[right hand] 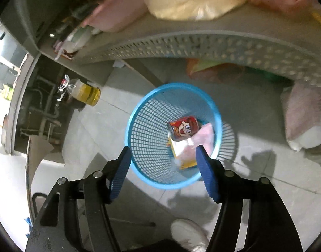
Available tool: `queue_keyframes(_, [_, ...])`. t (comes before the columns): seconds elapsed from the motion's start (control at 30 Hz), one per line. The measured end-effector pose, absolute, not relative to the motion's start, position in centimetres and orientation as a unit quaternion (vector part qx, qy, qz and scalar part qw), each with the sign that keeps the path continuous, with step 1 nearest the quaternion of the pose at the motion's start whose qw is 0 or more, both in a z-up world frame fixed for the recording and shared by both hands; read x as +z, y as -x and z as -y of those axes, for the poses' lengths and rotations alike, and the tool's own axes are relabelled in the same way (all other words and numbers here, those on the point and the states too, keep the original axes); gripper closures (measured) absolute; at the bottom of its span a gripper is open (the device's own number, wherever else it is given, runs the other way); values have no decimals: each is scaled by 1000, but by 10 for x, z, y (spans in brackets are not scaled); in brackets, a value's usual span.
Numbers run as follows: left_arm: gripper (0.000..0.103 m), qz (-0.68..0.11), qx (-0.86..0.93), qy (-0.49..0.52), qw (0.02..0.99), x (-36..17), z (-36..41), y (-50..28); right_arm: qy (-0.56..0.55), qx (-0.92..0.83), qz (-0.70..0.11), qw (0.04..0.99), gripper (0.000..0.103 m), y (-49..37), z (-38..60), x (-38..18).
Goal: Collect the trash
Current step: 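Move both tools back over the table toward the toothpaste box and wrapper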
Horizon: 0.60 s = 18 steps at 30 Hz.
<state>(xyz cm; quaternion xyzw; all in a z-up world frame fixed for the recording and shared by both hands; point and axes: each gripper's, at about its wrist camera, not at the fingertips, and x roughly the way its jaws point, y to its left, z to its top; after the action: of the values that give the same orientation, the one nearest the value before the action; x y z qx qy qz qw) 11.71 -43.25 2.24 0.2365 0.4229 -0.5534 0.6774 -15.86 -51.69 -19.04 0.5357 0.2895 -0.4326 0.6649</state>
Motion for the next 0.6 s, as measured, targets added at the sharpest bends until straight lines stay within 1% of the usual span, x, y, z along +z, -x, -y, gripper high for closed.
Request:
queue_keyframes(0.13, [26, -398, -544, -230, 702, 46, 381, -114, -509, -441, -298, 677, 40, 166, 492, -168])
queue_keyframes(0.33, [24, -375, -526, -197, 737, 65, 303, -112, -481, -432, -314, 695, 37, 156, 455, -138])
queue_keyframes(0.43, [23, -366, -515, -182, 754, 70, 264, -110, -460, -420, -321, 713, 32, 143, 438, -115])
queue_keyframes(0.5, [21, -362, -505, -175, 764, 71, 242, -109, -435, -416, -327, 729, 26, 132, 427, -99])
queue_keyframes(0.6, [17, -355, -488, -164, 780, 72, 209, -110, -396, -406, -326, 756, 19, 114, 413, -69])
